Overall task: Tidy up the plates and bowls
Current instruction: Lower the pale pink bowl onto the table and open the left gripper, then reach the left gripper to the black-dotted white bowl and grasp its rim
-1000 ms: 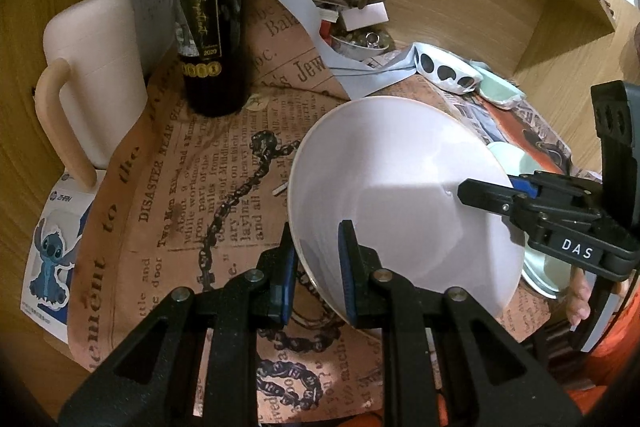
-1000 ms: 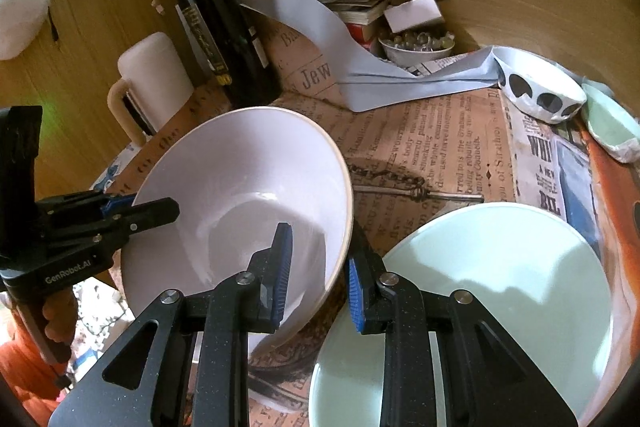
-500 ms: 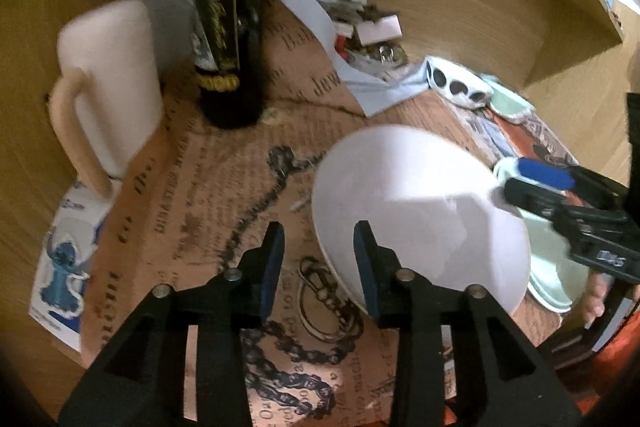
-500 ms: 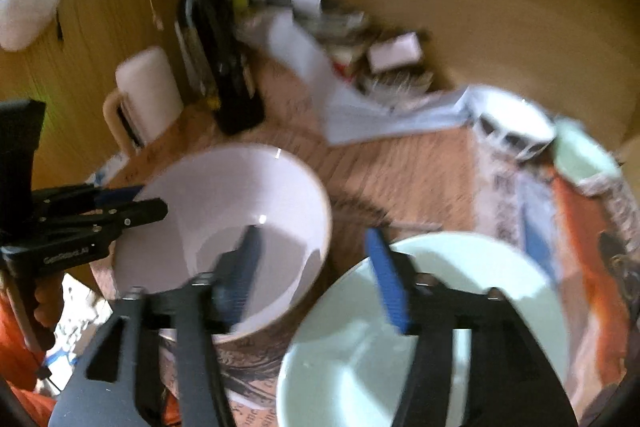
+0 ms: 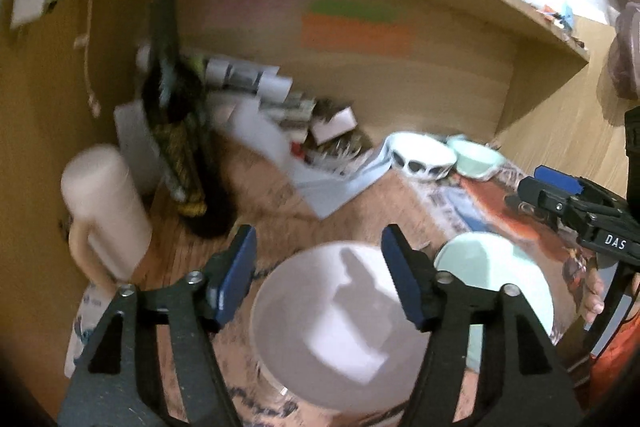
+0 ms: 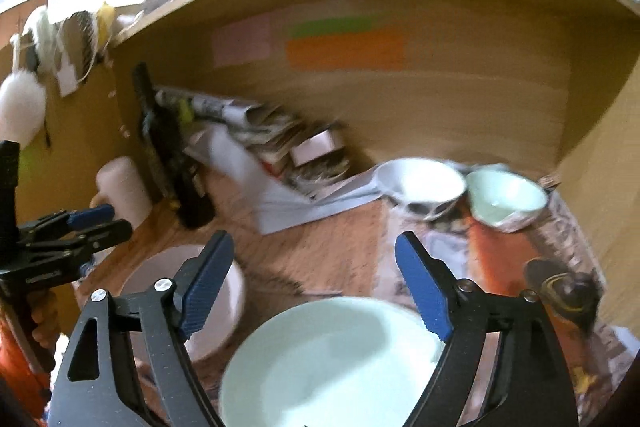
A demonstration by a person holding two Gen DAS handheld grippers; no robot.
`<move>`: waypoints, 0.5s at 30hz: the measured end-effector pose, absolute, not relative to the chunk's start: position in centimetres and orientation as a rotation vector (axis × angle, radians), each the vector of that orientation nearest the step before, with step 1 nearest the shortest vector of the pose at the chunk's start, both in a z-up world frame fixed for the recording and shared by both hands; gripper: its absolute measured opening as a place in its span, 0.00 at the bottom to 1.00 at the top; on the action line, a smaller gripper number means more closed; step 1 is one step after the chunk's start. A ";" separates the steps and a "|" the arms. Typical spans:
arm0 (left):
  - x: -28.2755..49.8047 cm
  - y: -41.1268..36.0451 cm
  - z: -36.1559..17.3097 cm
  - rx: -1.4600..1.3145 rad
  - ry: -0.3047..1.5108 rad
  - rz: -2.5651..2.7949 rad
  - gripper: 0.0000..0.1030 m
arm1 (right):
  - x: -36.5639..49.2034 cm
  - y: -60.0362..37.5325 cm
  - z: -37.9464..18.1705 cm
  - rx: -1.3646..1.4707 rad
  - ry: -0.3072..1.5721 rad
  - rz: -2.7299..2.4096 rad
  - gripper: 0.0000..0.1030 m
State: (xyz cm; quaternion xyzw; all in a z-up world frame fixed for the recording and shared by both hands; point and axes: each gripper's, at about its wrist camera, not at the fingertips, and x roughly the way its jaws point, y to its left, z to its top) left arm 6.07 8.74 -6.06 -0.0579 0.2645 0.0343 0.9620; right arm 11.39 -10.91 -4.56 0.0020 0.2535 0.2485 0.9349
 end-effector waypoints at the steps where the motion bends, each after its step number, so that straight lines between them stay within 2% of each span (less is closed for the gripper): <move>1: 6.5 8.3 -5.6 -0.110 0.526 0.064 0.67 | 11.6 -11.3 -4.4 0.010 0.514 0.507 0.79; 4: 8.2 7.3 -4.7 -0.103 0.515 0.040 0.70 | 12.5 -12.7 -3.9 0.027 0.505 0.492 0.79; 15: 17.4 3.4 -3.4 -0.065 0.583 -0.022 0.71 | 17.6 -16.2 -3.7 0.039 0.495 0.414 0.79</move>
